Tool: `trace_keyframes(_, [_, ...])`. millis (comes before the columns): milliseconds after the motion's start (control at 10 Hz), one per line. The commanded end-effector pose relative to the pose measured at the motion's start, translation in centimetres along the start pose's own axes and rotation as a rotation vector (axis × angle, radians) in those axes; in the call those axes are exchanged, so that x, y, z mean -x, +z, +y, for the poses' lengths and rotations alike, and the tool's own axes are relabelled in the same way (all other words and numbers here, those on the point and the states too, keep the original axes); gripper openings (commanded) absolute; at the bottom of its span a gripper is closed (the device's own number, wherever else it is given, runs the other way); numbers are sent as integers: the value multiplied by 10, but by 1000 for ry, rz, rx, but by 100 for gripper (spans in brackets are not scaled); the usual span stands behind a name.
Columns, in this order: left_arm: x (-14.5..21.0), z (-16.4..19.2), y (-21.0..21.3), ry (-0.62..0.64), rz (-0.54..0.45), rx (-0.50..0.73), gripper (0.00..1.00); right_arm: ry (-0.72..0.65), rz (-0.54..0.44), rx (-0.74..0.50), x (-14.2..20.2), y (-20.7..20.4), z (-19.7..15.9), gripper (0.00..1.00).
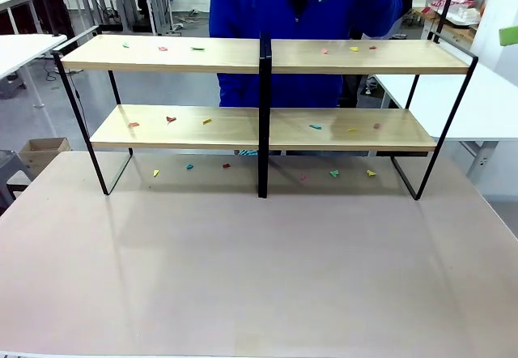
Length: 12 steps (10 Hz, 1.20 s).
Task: Clean the shelves.
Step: Pick up the Duster when the human hands it over.
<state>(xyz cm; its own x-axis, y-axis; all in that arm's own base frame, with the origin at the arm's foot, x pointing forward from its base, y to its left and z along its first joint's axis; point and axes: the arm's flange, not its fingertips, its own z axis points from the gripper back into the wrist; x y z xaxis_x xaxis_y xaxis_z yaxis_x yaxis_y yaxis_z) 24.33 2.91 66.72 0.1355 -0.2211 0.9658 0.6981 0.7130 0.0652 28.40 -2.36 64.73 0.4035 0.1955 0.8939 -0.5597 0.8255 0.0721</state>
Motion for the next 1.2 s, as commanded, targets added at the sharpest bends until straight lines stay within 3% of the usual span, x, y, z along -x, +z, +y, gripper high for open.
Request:
trace_keyframes(0, [0,1,-2,4,0,2,100,-50,-20,-49,19,-11,20,100])
trace_keyframes(1100, [0,1,-2,4,0,2,100,-31,-1,-43,-3,-7,11,100])
